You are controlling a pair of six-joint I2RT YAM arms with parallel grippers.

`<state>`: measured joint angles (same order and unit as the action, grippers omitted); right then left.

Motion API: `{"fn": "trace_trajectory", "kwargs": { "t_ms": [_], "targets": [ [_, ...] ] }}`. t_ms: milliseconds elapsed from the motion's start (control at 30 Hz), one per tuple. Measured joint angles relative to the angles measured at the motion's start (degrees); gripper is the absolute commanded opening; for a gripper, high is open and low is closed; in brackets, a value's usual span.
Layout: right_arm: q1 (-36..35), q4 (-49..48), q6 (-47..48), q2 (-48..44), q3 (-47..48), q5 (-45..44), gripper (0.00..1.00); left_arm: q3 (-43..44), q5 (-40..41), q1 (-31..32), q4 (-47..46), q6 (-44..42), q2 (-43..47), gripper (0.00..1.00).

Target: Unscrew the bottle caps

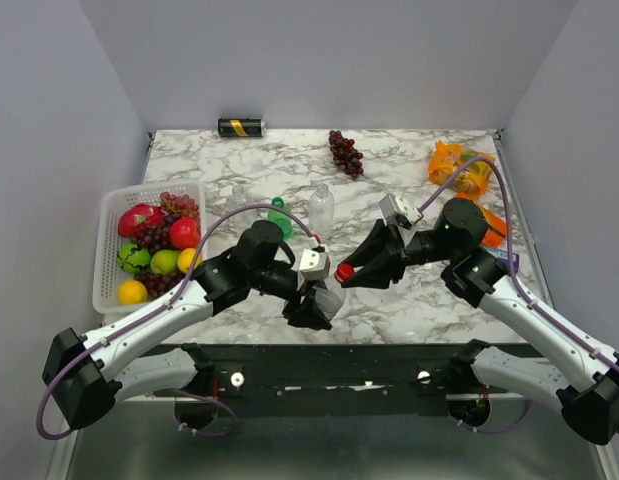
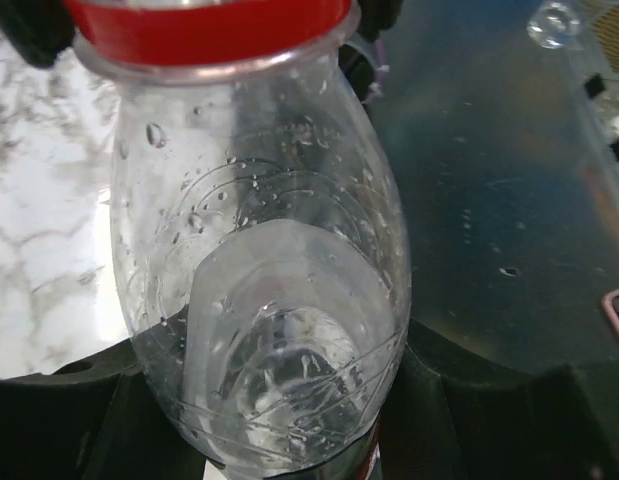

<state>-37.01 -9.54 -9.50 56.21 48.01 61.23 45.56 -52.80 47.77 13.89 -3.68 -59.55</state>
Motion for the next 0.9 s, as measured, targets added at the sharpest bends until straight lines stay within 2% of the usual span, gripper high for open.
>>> {"fn": "trace_trajectory", "kwargs": {
  "t_ms": [100, 233, 267, 333, 367, 467, 733, 900],
  "targets": [
    [0.02, -0.37, 1.44, 0.31, 0.00, 4.35, 0.22, 0.00, -4.15, 0.15, 0.42, 0.00, -0.74, 0.38],
    [0.00, -0.44, 2.05, 0.52, 0.00, 5.57, 0.31, 0.00, -5.20, 0.26, 1.01, -0.04, -0.85, 0.38],
    [0.00, -0.44, 2.05, 0.44, 0.00, 5.46, 0.39, 0.00, -5.20, 0.26, 1.01, -0.07, -0.85, 0.38],
    [0.00, -0.35, 2.05, 0.15, 0.00, 5.18, 0.48, 0.00, -5.18, 0.26, 0.90, -0.17, -0.85, 0.37],
    [0.00, -0.22, 2.05, -0.09, 0.00, 4.92, 0.57, 0.02, -5.18, 0.24, 0.74, -0.17, -0.85, 0.38],
    [0.00, 0.66, 2.10, -0.98, 0.00, 3.98, 0.70, 0.09, -5.01, 0.26, 0.24, -0.20, -0.83, 0.37],
    [0.00, 2.80, 2.05, -4.81, -0.57, -3.50, 0.77, 0.09, -0.96, 0.24, -0.70, -0.22, 0.24, 0.37],
    [0.02, 3.28, 0.28, -6.91, -1.16, -12.85, 0.78, 0.09, 7.93, 0.26, -0.98, -0.17, 2.32, 0.38]
  ]
}}
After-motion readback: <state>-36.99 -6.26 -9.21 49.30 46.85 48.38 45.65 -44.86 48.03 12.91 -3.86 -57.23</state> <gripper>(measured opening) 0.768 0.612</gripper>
